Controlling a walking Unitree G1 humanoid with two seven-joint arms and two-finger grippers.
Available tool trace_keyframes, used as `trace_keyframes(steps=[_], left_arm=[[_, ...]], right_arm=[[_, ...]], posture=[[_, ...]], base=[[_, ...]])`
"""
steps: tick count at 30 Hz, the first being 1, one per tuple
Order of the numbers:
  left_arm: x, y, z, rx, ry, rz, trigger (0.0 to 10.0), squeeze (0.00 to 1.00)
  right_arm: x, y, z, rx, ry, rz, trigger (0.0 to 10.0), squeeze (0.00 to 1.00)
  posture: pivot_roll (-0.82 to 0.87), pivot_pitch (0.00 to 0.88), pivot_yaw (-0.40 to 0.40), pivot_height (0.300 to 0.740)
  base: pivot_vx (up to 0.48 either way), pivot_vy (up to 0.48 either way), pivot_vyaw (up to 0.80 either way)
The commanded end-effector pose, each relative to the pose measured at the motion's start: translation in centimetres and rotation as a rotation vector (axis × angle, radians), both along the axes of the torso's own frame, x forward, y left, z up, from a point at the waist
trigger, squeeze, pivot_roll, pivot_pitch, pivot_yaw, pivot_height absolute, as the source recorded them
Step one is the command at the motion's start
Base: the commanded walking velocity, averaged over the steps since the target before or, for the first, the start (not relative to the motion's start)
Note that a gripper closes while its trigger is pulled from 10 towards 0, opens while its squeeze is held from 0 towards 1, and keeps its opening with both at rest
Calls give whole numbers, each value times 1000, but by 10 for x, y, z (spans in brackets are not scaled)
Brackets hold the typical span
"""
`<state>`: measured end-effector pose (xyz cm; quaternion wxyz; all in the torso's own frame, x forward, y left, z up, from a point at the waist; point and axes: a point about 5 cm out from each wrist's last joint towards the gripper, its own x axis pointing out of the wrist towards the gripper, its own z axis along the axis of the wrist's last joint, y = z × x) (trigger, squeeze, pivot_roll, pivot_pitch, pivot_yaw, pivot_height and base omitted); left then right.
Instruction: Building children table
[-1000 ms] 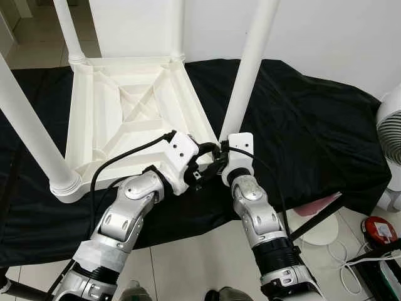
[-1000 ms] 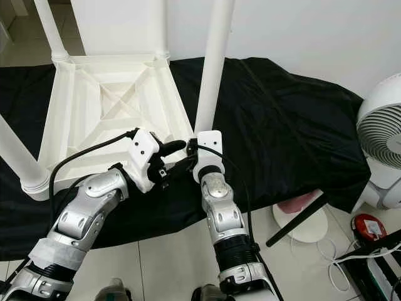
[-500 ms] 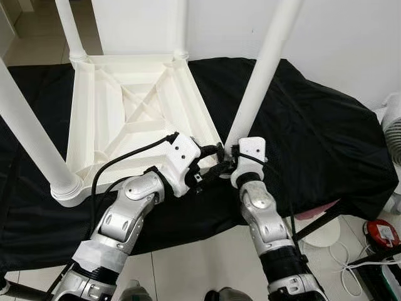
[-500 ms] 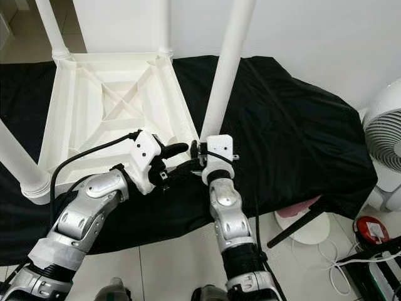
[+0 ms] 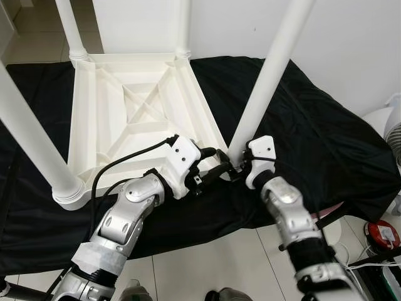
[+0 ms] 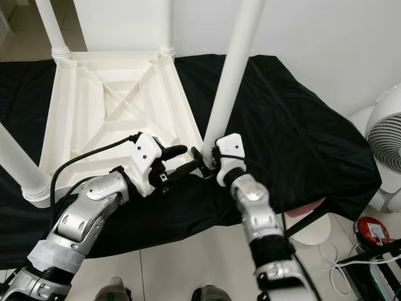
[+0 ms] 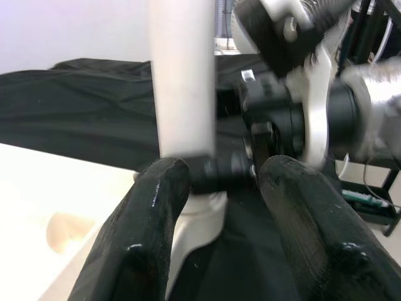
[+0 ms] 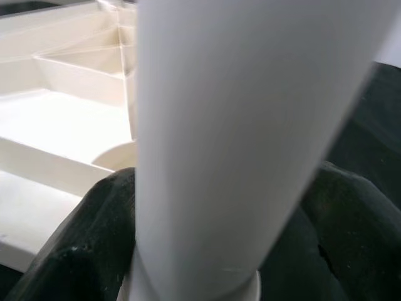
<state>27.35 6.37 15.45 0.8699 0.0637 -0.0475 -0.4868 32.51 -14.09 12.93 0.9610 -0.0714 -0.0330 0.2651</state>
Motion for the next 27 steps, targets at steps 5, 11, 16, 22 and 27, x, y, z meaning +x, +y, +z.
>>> trace_keyframes(steps=[5, 11, 16, 22, 27], left_arm=[[-4, -2, -2, 46, -8, -64, 10000, 0], [-4, 3, -2, 61, -9, -54, 10000, 0], [-5, 5, -2, 63, -6, -47, 10000, 0], [-6, 6, -3, 65, 0, -48, 10000, 0], [-6, 5, -2, 63, 0, -46, 10000, 0]], right_arm=[[4, -10, 5, 12, 15, 127, 10000, 0], [7, -11, 4, -24, 59, 277, 4235, 0], [10, -16, 2, -64, 61, 313, 0, 0], [12, -25, 2, -66, 79, 328, 0, 0], [10, -26, 1, -55, 81, 329, 0, 0]], posture=[[69, 0, -89, 740], [85, 0, -85, 740], [90, 0, -81, 740], [90, 0, -82, 740], [90, 0, -84, 740]], base=[[0, 0, 0], [0, 0, 0], [0, 0, 0], [0, 0, 0], [0, 0, 0]])
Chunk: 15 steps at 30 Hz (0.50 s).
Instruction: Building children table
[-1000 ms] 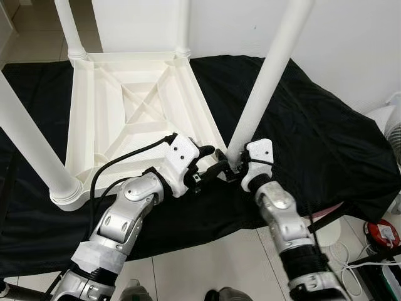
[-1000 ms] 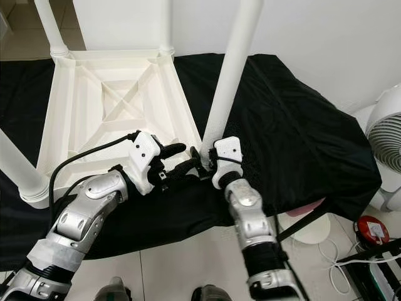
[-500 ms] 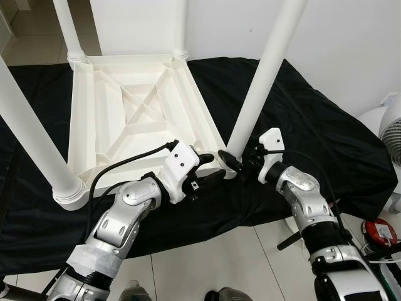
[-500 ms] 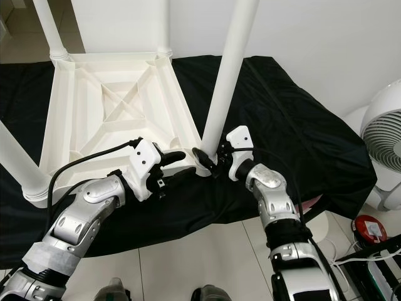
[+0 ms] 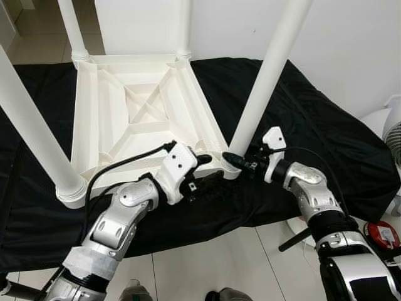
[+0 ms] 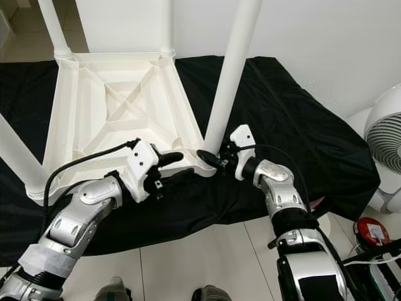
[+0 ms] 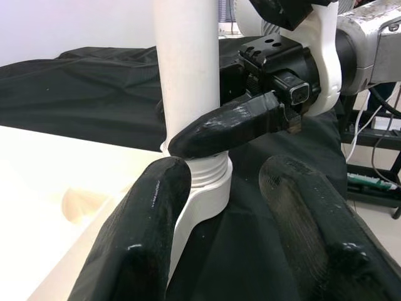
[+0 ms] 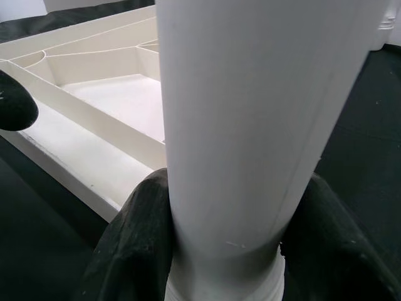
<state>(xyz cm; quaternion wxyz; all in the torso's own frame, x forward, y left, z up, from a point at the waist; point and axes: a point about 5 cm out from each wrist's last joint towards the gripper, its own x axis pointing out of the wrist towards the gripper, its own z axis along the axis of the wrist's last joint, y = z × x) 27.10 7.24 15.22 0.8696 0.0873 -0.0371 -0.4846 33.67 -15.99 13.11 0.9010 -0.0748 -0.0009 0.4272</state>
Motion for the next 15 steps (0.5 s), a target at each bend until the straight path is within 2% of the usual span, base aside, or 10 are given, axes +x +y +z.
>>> trace_keyframes(steps=[1, 2, 3, 7, 9, 10, 11, 15], left_arm=[[-4, -3, 0, 9, 9, -52, 10000, 0], [-4, -3, 0, 9, 9, -52, 10000, 0], [-4, -3, 0, 9, 9, -52, 10000, 0], [-5, -3, -1, 9, 12, -53, 10000, 0], [-6, -4, -1, 7, 16, -56, 10000, 0], [-6, -4, -1, 7, 16, -56, 10000, 0], [-6, -5, -1, 7, 16, -57, 10000, 0], [-6, -5, -1, 10, 16, -59, 10000, 0]], right_arm=[[-3, -7, -2, -3, -3, -31, 0, 0], [-3, -7, -2, -3, -3, -31, 0, 0], [-4, -5, -3, 17, 3, -44, 10000, 0], [-4, -1, -5, 48, -2, -68, 10000, 0], [-3, 6, -1, 86, -44, -199, 10000, 0], [-3, 6, -1, 86, -44, -199, 10000, 0], [-2, 9, 0, 89, -56, -272, 10000, 0], [-4, 13, 3, 116, -77, -362, 10000, 0]], posture=[[89, 0, -85, 740], [89, 0, -85, 740], [87, 2, -84, 740], [83, 4, -86, 740], [79, 7, -85, 740], [79, 7, -85, 740], [77, 7, -86, 740], [78, 7, -87, 740]], base=[[0, 0, 0], [0, 0, 0], [0, 0, 0], [0, 0, 0], [0, 0, 0], [0, 0, 0], [0, 0, 0], [0, 0, 0]])
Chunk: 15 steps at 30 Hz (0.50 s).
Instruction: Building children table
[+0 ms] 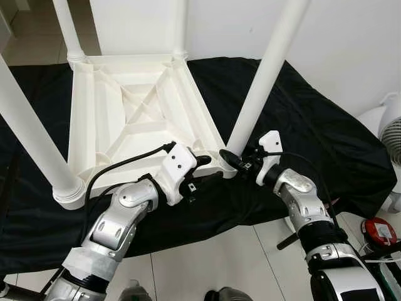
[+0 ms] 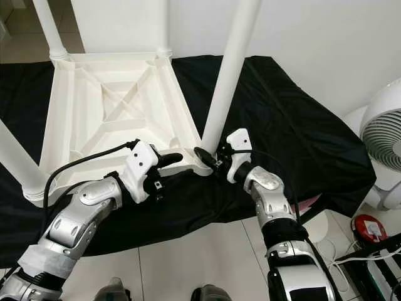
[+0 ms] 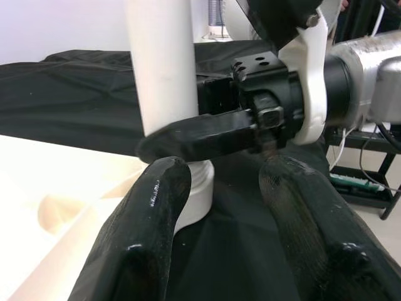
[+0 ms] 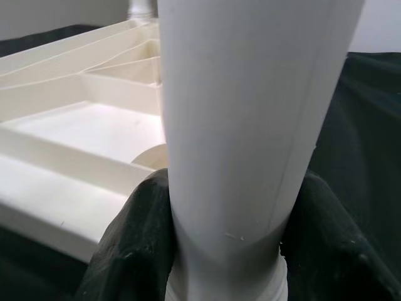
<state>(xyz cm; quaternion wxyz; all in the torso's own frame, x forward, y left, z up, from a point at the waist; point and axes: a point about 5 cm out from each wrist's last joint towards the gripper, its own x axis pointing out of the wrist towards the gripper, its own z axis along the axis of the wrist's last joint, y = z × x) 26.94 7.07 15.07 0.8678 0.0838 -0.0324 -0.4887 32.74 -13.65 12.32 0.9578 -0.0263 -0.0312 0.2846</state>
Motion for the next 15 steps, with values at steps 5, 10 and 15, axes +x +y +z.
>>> trace_keyframes(steps=[5, 10, 15], left_arm=[[-4, -3, -1, 15, 3, -49, 10000, 0], [-4, -6, -1, 17, 2, -62, 10000, 0], [-4, -8, -1, 20, -2, -73, 10000, 0]], right_arm=[[-3, -3, 6, 29, -28, -248, 10000, 0], [-14, 12, -3, 13, -9, -460, 10000, 0], [-18, 23, -2, 4, -15, -542, 10000, 0]], posture=[[79, 4, -88, 740], [74, 0, -84, 740], [70, 0, -79, 740]], base=[[0, 0, 0], [0, 0, 0], [0, 0, 0]])
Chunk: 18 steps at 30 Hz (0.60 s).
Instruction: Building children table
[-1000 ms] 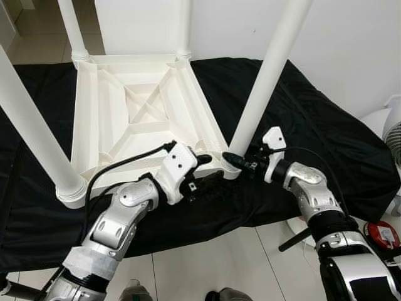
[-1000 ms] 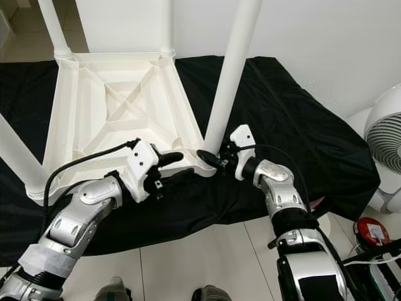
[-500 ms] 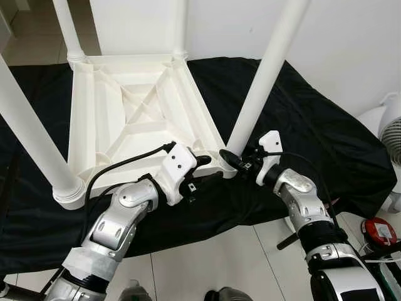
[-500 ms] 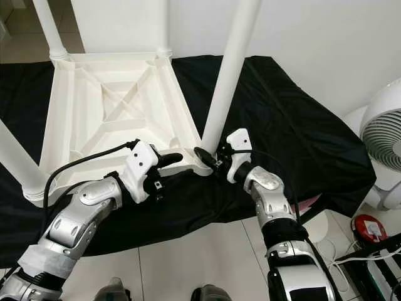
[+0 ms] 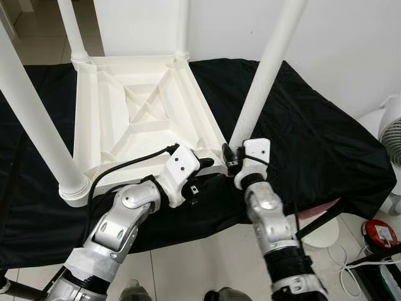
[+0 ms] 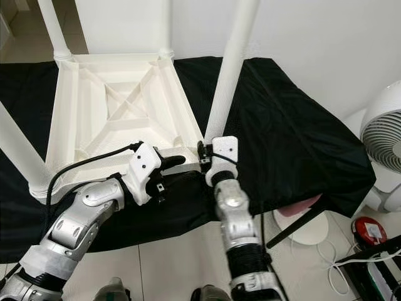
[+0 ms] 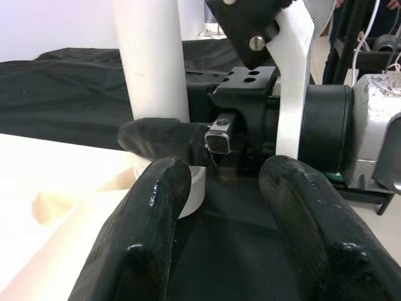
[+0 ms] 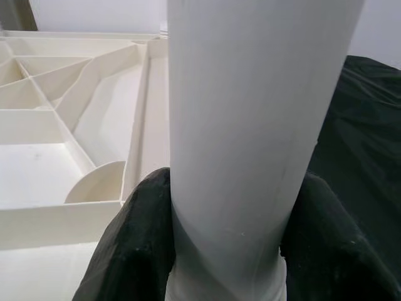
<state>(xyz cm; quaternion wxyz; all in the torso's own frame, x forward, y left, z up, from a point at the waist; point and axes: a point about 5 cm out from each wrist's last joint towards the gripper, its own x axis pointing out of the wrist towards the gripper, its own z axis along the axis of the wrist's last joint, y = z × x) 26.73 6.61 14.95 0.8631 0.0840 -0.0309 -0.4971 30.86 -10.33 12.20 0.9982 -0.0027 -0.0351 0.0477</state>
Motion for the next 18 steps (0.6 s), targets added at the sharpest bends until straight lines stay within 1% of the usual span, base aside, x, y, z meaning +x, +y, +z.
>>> trace_keyframes(steps=[1, 3, 7, 8, 11, 12, 14, 15, 18], left_arm=[[-1, -3, 1, 17, -6, -55, 10000, 0], [-1, -4, 1, 19, -8, -58, 10000, 0], [0, -4, 1, 20, -10, -61, 10000, 0], [0, -4, 1, 21, -11, -61, 10000, 0], [0, -4, 1, 21, -12, -62, 10000, 0], [0, -4, 1, 23, -15, -61, 10000, 0], [0, -4, 1, 24, -17, -61, 10000, 0], [-1, -4, 1, 25, -18, -60, 10000, 0], [-1, -4, 1, 29, -26, -55, 10000, 0]], right_arm=[[0, -6, 3, -44, -19, -47, 10000, 0], [-1, 1, 9, -25, -56, -19, 10000, 0], [-1, 3, 11, -19, -69, -6, 10000, 8], [-2, 3, 12, -16, -74, -2, 10000, 816], [-2, 3, 12, -13, -78, 1, 10000, 816], [-7, 8, 17, 9, -121, 45, 10000, 1000], [-9, 10, 18, 10, -137, 58, 10000, 1000], [-12, 9, 19, -11, -154, 50, 10000, 1000], [-15, 6, 19, -27, -171, 54, 10000, 1000]], posture=[[71, 0, -80, 740], [71, 0, -79, 740], [72, 0, -78, 740], [73, 0, -78, 740], [73, 0, -78, 740], [78, 0, -79, 740], [78, 0, -79, 740], [78, 0, -79, 740], [81, 0, -79, 740]], base=[[0, 0, 0], [0, 0, 0], [0, 0, 0], [0, 0, 0], [0, 0, 0], [0, 0, 0], [0, 0, 0], [0, 0, 0], [0, 0, 0]])
